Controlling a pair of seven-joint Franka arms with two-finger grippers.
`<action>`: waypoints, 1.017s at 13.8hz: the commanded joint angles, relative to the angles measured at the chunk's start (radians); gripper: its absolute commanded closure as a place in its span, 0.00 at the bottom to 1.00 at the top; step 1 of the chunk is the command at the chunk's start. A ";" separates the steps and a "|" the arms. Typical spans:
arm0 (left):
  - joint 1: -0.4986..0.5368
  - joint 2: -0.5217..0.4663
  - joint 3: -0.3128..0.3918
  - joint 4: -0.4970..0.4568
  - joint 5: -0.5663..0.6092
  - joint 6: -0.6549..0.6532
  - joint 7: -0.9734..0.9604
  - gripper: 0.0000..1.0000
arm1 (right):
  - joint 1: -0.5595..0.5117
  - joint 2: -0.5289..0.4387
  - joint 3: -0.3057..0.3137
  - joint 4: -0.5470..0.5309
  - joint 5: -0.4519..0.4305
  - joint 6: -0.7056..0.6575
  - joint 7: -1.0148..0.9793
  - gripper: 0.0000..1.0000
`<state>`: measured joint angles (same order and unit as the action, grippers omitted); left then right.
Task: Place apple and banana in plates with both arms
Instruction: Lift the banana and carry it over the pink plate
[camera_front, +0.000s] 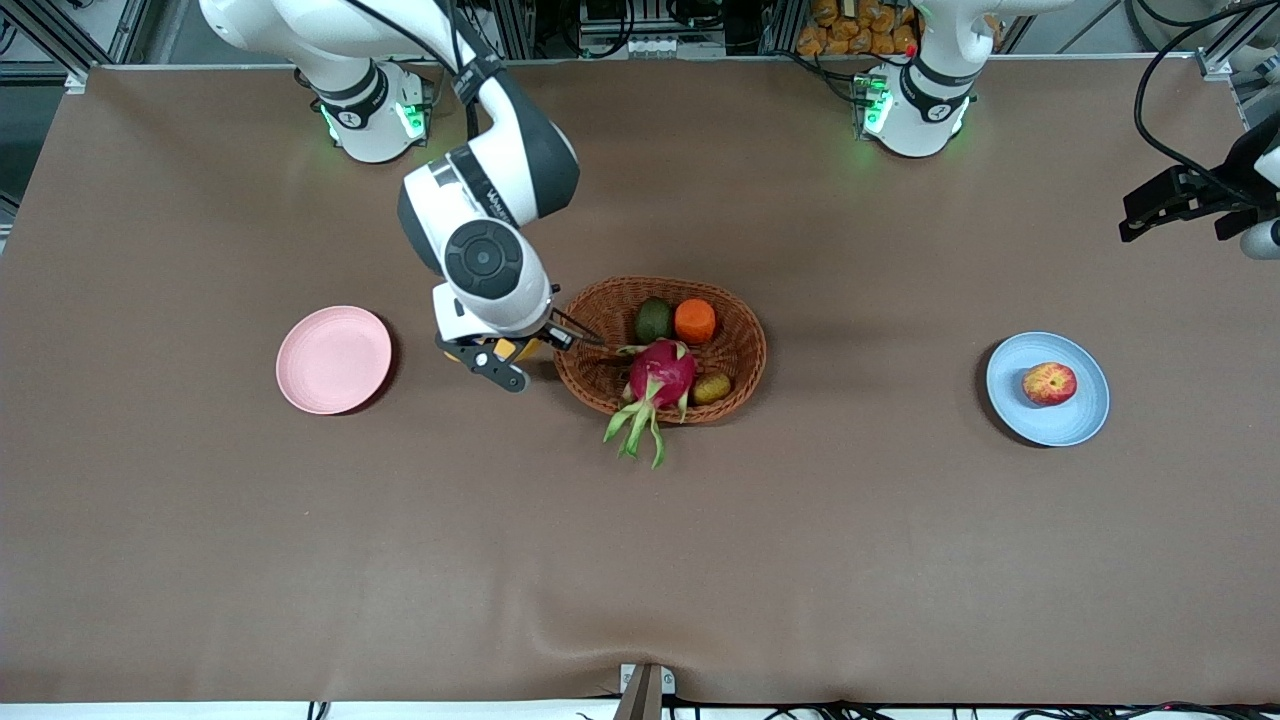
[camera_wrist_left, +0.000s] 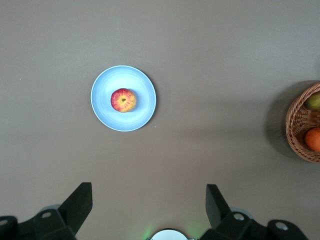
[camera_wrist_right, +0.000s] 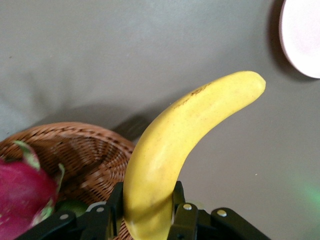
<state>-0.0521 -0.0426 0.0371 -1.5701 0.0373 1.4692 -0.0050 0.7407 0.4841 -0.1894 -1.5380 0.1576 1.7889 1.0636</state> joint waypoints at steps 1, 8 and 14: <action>-0.003 0.015 -0.002 0.028 -0.013 -0.015 0.010 0.00 | -0.018 -0.021 0.010 -0.036 -0.036 -0.006 -0.020 0.97; -0.006 0.015 -0.003 0.027 -0.017 -0.015 0.010 0.00 | -0.099 -0.036 0.010 -0.143 -0.142 0.001 -0.039 0.95; -0.005 0.015 -0.005 0.028 -0.017 -0.015 0.011 0.00 | -0.207 -0.041 0.010 -0.200 -0.208 -0.006 -0.155 0.95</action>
<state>-0.0557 -0.0367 0.0311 -1.5680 0.0372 1.4692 -0.0049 0.5805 0.4836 -0.1939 -1.6973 -0.0192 1.7881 0.9632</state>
